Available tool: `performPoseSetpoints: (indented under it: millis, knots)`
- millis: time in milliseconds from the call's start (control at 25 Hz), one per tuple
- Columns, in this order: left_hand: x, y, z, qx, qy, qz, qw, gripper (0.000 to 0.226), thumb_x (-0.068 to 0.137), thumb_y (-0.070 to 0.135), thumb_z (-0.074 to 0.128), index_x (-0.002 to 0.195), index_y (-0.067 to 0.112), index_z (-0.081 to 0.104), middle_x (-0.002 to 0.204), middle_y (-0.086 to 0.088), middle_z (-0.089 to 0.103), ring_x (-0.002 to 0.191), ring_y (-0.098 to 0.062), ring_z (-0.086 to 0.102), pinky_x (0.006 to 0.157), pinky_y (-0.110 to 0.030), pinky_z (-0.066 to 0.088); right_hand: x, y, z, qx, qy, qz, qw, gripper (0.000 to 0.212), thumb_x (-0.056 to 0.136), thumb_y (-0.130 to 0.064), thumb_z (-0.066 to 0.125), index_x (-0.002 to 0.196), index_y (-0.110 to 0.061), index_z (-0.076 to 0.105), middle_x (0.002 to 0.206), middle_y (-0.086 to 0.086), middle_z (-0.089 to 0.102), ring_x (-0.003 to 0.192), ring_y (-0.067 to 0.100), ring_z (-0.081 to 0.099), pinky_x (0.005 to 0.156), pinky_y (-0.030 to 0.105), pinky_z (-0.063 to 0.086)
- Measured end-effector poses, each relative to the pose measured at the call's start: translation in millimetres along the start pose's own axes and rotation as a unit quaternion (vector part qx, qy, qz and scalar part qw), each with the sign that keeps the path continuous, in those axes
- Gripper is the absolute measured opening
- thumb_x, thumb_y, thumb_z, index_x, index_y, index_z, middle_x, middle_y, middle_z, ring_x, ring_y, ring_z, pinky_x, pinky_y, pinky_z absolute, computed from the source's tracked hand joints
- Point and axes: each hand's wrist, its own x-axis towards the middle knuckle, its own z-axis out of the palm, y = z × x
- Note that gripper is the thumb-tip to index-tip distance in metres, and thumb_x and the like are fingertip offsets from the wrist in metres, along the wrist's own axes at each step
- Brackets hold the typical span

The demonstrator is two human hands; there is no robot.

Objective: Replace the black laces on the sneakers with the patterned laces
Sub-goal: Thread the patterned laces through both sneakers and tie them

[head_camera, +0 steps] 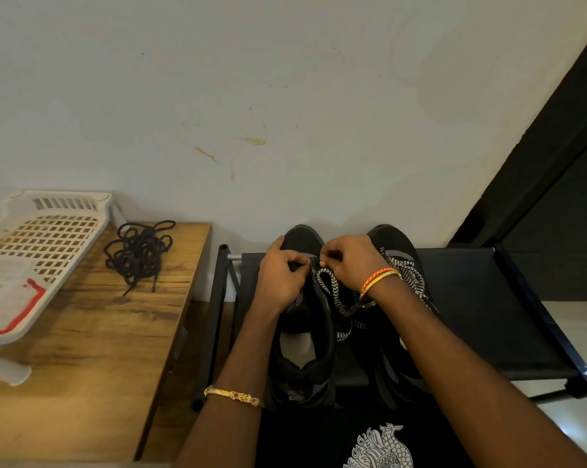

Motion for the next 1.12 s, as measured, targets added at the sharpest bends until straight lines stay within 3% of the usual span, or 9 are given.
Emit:
performPoseSetpoints:
  millis: [160,280,360,440,520,720,880,1000,1120]
  knots:
    - [0.1,0.3,-2.9,-0.029,0.011,0.009,0.999,0.015,0.083,0.004,0.069,0.096,0.004,0.074,0.153,-0.015,0.031,0.127,-0.009,0.044,0.092,-0.002,0.031,3.9,-14.3,2.4,-0.147,-0.033,-0.049,0.987,0.017,0.09,-0.009,0.051,0.095,-0.008,0.067,0.099,0.012,0.062,0.093,0.029,0.058,0.069,0.029,0.042]
    - [-3.5,3.2,-4.6,-0.048,0.01,0.025,0.999,0.02,0.084,0.002,0.068,0.102,-0.002,0.072,0.154,-0.013,0.027,0.105,0.0,0.042,0.07,0.012,0.028,9.2,-8.6,-1.1,-0.056,-0.036,0.006,0.998,0.01,0.084,-0.008,0.063,0.085,-0.012,0.072,0.092,0.009,0.068,0.088,0.026,0.064,0.075,0.032,0.052]
    - [-2.7,1.2,-5.0,-0.029,0.005,0.045,0.999,0.017,0.084,0.004,0.069,0.099,0.0,0.073,0.155,-0.013,0.026,0.109,0.0,0.043,0.071,0.01,0.028,9.6,-4.1,-5.3,0.056,-0.028,0.055,0.997,0.008,0.079,-0.005,0.071,0.08,-0.012,0.075,0.085,0.007,0.071,0.084,0.02,0.067,0.081,0.032,0.055]
    - [0.6,-2.4,-5.7,0.02,-0.011,0.072,0.997,0.009,0.085,0.01,0.068,0.093,0.009,0.073,0.156,-0.013,0.025,0.124,-0.008,0.045,0.082,-0.003,0.031,8.5,-4.5,-7.7,0.101,-0.042,0.071,0.991,0.008,0.078,-0.005,0.073,0.083,-0.01,0.075,0.086,0.007,0.072,0.083,0.016,0.067,0.085,0.029,0.054]
    - [3.0,-4.7,-7.4,0.052,-0.047,0.092,0.993,0.006,0.089,0.012,0.063,0.093,0.011,0.068,0.153,-0.012,0.031,0.14,-0.016,0.031,0.09,-0.011,0.026,1.6,-2.3,-8.4,0.107,-0.049,0.085,0.989,0.013,0.08,-0.009,0.072,0.093,-0.012,0.074,0.093,0.006,0.071,0.089,0.016,0.065,0.09,0.029,0.052]
    - [2.5,-7.4,-12.5,0.007,-0.067,0.085,0.994,0.005,0.091,0.009,0.057,0.087,0.009,0.059,0.147,-0.007,0.037,0.143,-0.014,0.023,0.099,-0.018,0.025,-59.0,42.2,-58.4,0.188,0.13,0.249,0.941,0.031,0.083,-0.008,0.062,0.113,-0.016,0.062,0.117,0.005,0.06,0.101,0.018,0.056,0.091,0.033,0.048]
    - [3.8,-4.5,-9.0,0.002,-0.061,0.074,0.995,0.009,0.091,0.009,0.056,0.082,0.011,0.055,0.147,-0.007,0.035,0.131,-0.007,0.032,0.094,-0.017,0.024,-104.3,56.0,-68.2,0.174,-0.105,0.328,0.922,0.056,0.082,-0.01,0.065,0.133,-0.02,0.043,0.112,0.003,0.058,0.092,0.018,0.056,0.072,0.027,0.047]
    - [4.3,-4.2,-7.8,-0.01,-0.05,0.062,0.997,0.012,0.091,0.01,0.055,0.079,0.012,0.055,0.147,-0.006,0.035,0.124,-0.002,0.033,0.094,-0.017,0.024,-103.5,60.5,-45.3,0.131,-0.025,0.343,0.93,0.055,0.085,-0.006,0.056,0.138,-0.019,0.045,0.126,0.012,0.057,0.111,0.031,0.056,0.093,0.034,0.048]
    - [4.1,-5.8,-7.5,-0.013,-0.033,0.058,0.998,0.014,0.092,0.011,0.054,0.078,0.011,0.054,0.144,-0.008,0.037,0.134,-0.012,0.032,0.096,-0.018,0.023,-102.5,61.3,-40.8,0.102,0.024,0.359,0.927,0.053,0.089,-0.004,0.052,0.139,-0.019,0.046,0.133,0.016,0.052,0.115,0.033,0.054,0.096,0.035,0.045]
